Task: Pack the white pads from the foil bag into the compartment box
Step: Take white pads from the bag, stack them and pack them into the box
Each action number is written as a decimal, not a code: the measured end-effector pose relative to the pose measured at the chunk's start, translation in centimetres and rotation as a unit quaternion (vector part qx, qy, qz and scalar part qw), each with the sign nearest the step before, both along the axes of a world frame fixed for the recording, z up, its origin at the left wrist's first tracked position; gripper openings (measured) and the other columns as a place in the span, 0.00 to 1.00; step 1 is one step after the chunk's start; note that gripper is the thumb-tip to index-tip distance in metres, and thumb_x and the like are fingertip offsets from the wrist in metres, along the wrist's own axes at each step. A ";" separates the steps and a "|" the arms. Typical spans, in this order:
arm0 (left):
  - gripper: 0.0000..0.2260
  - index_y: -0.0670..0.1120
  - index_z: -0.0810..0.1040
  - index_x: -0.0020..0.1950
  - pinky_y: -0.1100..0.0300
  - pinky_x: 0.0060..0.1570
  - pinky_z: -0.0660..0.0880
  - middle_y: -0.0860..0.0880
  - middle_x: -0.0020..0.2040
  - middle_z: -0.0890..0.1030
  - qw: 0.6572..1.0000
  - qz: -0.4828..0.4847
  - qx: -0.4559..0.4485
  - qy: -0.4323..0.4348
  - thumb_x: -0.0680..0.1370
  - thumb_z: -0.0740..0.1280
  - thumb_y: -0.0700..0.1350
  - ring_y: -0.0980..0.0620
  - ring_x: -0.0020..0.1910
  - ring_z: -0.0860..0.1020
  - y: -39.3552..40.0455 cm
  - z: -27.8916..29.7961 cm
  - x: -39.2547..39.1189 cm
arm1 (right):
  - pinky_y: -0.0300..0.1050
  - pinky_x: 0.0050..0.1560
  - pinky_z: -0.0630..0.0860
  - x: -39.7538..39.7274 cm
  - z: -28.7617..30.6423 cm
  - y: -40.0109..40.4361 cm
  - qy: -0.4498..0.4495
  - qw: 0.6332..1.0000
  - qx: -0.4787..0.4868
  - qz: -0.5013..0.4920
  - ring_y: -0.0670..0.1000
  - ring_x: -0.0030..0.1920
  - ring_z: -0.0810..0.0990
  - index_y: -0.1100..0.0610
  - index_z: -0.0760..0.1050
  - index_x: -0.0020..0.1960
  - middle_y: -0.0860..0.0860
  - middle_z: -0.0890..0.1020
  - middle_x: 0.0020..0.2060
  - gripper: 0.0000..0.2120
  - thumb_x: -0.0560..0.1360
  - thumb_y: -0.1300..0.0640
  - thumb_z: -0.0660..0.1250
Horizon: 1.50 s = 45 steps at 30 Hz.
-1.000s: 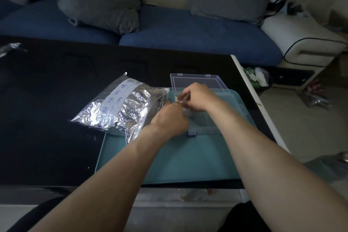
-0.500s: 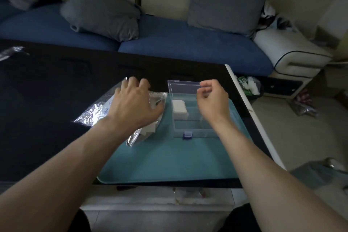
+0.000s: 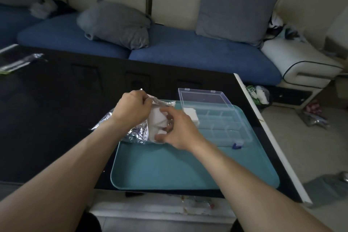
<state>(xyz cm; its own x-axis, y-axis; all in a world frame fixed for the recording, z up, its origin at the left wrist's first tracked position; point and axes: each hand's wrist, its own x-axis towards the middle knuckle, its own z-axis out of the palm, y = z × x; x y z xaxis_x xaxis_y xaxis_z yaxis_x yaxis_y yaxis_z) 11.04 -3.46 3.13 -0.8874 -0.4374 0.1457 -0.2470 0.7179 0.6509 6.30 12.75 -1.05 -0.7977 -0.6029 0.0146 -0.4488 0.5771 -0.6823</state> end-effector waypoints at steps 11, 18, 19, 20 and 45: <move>0.09 0.43 0.81 0.49 0.55 0.40 0.75 0.44 0.43 0.82 1.000 -0.019 0.012 -0.012 0.79 0.63 0.46 0.43 0.43 0.80 0.4 0.3 0.2 | 0.36 0.55 0.68 -0.1 0.9 -0.3 0.078 0.995 -0.056 -0.022 0.52 0.60 0.76 0.52 0.84 0.60 0.53 0.81 0.56 0.16 0.72 0.58 0.75; 0.08 0.44 0.82 0.49 0.59 0.36 0.73 0.47 0.40 0.81 0.999 -0.029 0.017 -0.030 0.79 0.65 0.46 0.47 0.39 0.79 0.6 0.8 0.1 | 0.30 0.57 0.62 0.0 0.8 -0.3 0.073 0.997 0.023 0.028 0.55 0.64 0.73 0.50 0.72 0.73 0.55 0.74 0.63 0.32 0.71 0.63 0.73; 0.08 0.43 0.82 0.48 0.60 0.33 0.71 0.47 0.39 0.81 0.999 -0.033 0.021 -0.032 0.79 0.65 0.46 0.49 0.37 0.78 0.5 0.8 0.1 | 0.34 0.59 0.65 0.1 0.7 -0.3 0.056 0.997 0.034 0.043 0.56 0.64 0.73 0.49 0.71 0.74 0.55 0.73 0.64 0.34 0.70 0.62 0.75; 0.08 0.43 0.82 0.47 0.61 0.31 0.69 0.48 0.37 0.80 0.998 -0.039 0.023 -0.035 0.79 0.65 0.46 0.51 0.34 0.77 0.5 0.9 0.2 | 0.36 0.59 0.67 0.2 0.8 -0.3 0.051 0.996 0.041 0.056 0.56 0.64 0.74 0.48 0.72 0.74 0.56 0.74 0.64 0.36 0.68 0.61 0.77; 0.07 0.46 0.81 0.48 0.61 0.31 0.69 0.48 0.38 0.79 0.994 0.004 0.098 -0.049 0.79 0.64 0.45 0.51 0.33 0.75 0.6 0.6 0.4 | 0.48 0.47 0.77 1.8 1.7 -0.9 0.034 0.998 0.014 0.057 0.51 0.47 0.80 0.55 0.85 0.47 0.50 0.85 0.46 0.07 0.71 0.54 0.77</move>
